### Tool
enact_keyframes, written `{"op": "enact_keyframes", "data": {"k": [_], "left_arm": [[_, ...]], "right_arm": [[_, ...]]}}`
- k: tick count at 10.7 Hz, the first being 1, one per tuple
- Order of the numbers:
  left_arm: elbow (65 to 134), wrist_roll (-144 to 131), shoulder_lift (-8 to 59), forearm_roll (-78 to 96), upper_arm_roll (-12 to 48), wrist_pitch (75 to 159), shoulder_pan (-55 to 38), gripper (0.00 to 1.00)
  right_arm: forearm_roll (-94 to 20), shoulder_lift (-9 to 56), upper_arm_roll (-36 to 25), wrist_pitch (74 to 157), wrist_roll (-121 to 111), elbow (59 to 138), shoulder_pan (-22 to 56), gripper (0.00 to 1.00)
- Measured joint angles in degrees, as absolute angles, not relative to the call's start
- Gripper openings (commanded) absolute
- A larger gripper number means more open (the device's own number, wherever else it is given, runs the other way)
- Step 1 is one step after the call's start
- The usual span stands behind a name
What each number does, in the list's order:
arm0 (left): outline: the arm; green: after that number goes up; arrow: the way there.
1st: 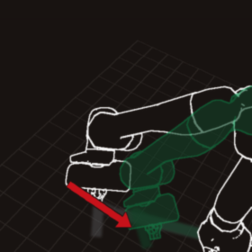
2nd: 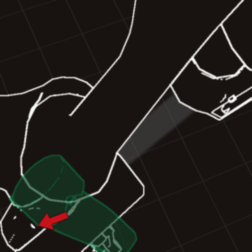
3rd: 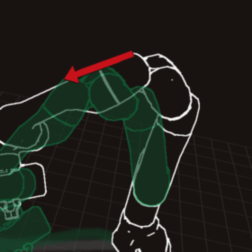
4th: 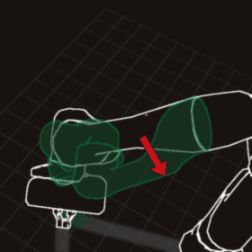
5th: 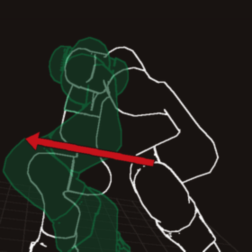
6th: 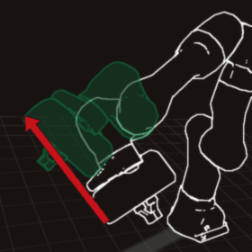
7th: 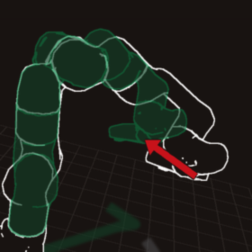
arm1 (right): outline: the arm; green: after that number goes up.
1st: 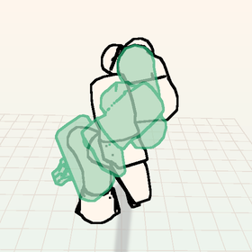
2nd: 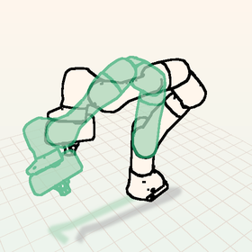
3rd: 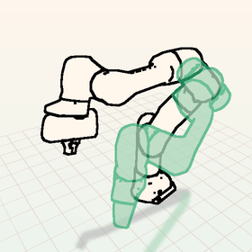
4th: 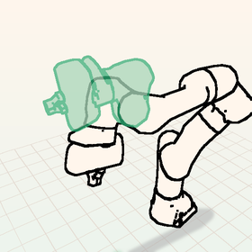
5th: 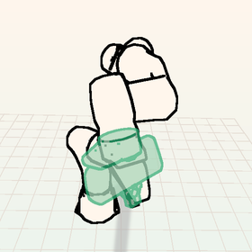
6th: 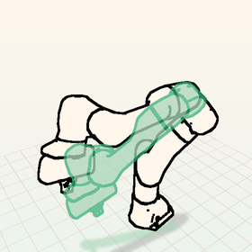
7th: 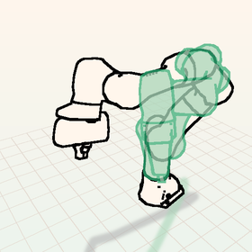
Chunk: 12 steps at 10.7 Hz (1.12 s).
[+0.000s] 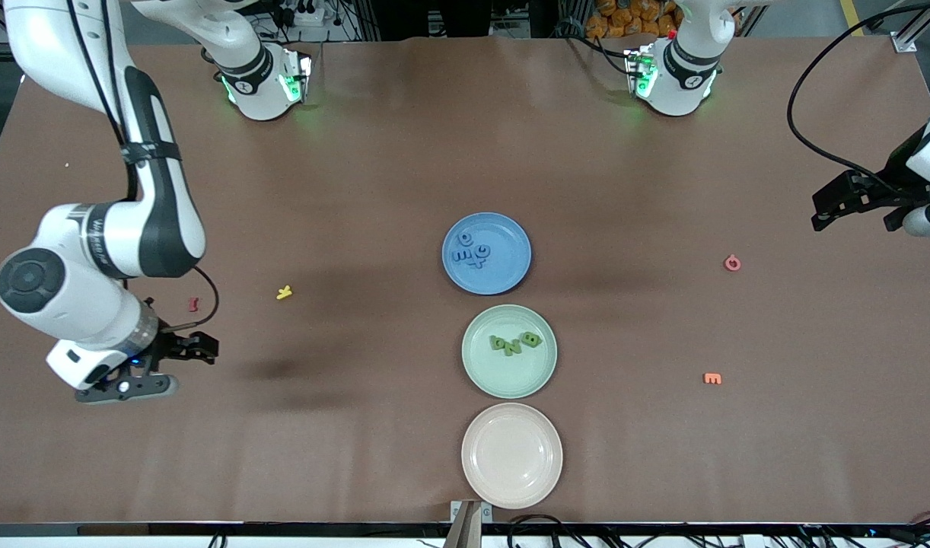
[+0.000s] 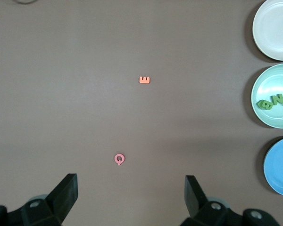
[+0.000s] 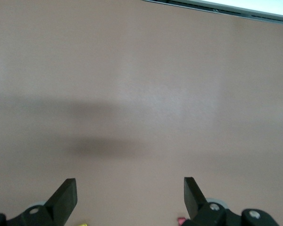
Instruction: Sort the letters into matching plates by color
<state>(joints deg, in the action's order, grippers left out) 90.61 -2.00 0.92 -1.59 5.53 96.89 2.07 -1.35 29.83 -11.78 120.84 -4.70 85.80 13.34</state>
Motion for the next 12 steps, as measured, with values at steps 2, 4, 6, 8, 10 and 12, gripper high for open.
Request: {"op": "enact_keyframes", "data": {"k": [2, 4, 6, 8, 10, 12], "left_arm": [[90.6, -2.0, 0.8, -1.6, 5.5, 96.9, 2.1, 1.00], [90.6, -2.0, 0.7, -1.5, 5.4, 96.9, 2.1, 1.00], [90.5, -2.0, 0.7, -1.5, 5.4, 96.9, 2.1, 1.00], [90.6, -2.0, 0.6, -1.5, 5.4, 96.9, 2.1, 1.00], [90.6, -2.0, 0.6, -1.5, 5.4, 96.9, 2.1, 1.00], [90.6, -2.0, 0.5, -1.5, 5.4, 96.9, 2.1, 1.00]], "right_arm": [[-1.3, 27.2, -13.2, 116.0, -4.7, 85.1, 12.9, 1.00], [-1.3, 24.3, -14.4, 106.9, -4.7, 82.3, 12.8, 1.00], [-1.3, 21.9, -15.4, 97.7, -4.5, 78.6, 12.7, 1.00], [-1.3, 18.8, -15.6, 90.3, -2.1, 76.2, 12.7, 1.00], [-1.3, 14.7, -15.6, 83.9, -0.4, 75.2, 12.8, 1.00], [-1.1, 10.3, -15.6, 78.3, 0.0, 74.3, 12.8, 1.00]]}}
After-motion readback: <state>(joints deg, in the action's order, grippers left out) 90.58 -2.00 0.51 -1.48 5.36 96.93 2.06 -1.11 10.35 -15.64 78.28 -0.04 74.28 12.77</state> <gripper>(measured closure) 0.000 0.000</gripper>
